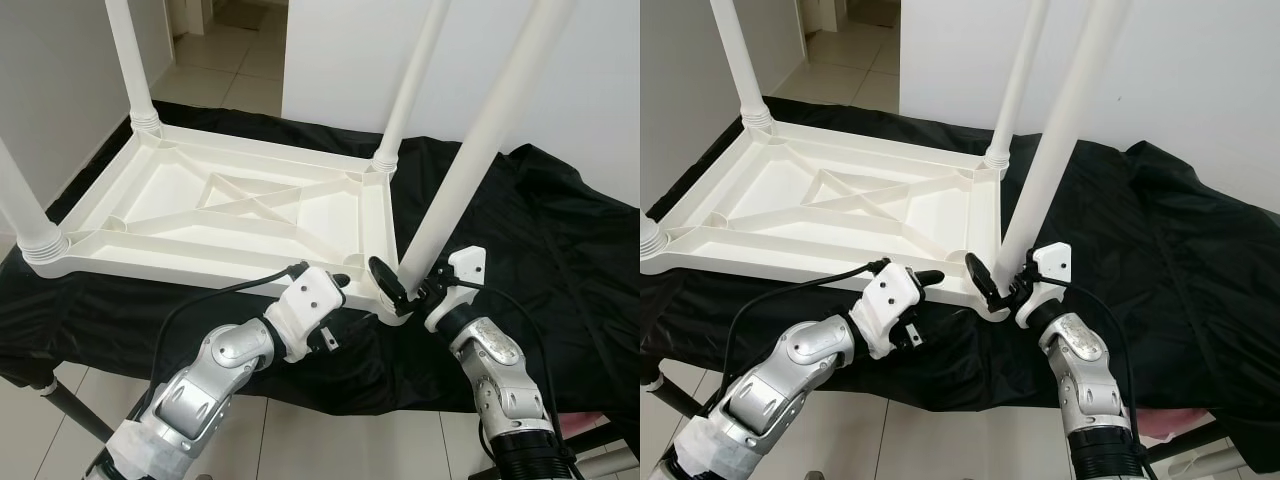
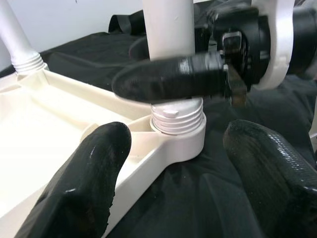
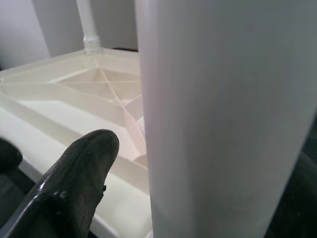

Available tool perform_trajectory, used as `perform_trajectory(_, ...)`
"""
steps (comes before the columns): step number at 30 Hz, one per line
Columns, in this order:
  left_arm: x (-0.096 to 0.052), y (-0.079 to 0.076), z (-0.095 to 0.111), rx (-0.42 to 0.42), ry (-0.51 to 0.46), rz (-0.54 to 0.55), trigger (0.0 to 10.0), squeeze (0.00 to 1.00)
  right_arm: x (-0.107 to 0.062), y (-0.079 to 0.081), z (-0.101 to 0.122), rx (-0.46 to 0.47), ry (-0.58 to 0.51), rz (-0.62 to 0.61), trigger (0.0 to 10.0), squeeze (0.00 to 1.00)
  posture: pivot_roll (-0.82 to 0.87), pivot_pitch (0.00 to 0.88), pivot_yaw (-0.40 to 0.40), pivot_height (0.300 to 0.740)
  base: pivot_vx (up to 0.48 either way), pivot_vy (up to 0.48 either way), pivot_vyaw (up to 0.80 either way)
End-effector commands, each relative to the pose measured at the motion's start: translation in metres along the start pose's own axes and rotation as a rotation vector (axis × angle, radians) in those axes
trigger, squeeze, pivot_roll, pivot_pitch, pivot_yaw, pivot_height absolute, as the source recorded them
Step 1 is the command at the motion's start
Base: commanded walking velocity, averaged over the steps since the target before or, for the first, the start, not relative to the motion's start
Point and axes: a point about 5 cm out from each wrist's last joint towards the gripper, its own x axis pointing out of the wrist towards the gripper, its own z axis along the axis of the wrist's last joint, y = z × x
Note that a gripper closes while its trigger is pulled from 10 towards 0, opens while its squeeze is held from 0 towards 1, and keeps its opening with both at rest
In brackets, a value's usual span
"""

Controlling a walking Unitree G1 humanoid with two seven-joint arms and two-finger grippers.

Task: Building children table

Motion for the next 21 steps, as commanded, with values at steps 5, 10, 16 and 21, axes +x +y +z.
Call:
perform_trajectory(5,0.001,-0.002,-0.008,0.009,0.027,0.000,10.0,0.00,0.001,-0.009,-0.008,-0.037,0.056,0.084,10.0,0.00,0.02,0.000,-0.099,0.740,0.000,0.000,0.00)
perform_trajectory(10,0.002,-0.001,-0.007,-0.006,0.029,-0.003,10.0,0.00,0.007,-0.016,-0.011,-0.041,0.074,0.121,6.6,0.00,0.02,0.000,-0.094,0.740,0.000,0.000,0.00)
perform_trajectory(16,0.004,0.000,-0.006,0.001,0.028,-0.010,10.0,0.00,0.009,-0.025,-0.015,-0.071,0.104,0.132,0.0,0.00,0.02,0.000,-0.097,0.740,0.000,0.000,0.00)
perform_trajectory(21,0.003,0.000,-0.007,0.004,0.028,-0.007,10.0,0.00,0.006,-0.029,-0.017,-0.066,0.106,0.129,0.0,0.00,0.02,0.000,-0.097,0.740,0.000,0.000,0.00)
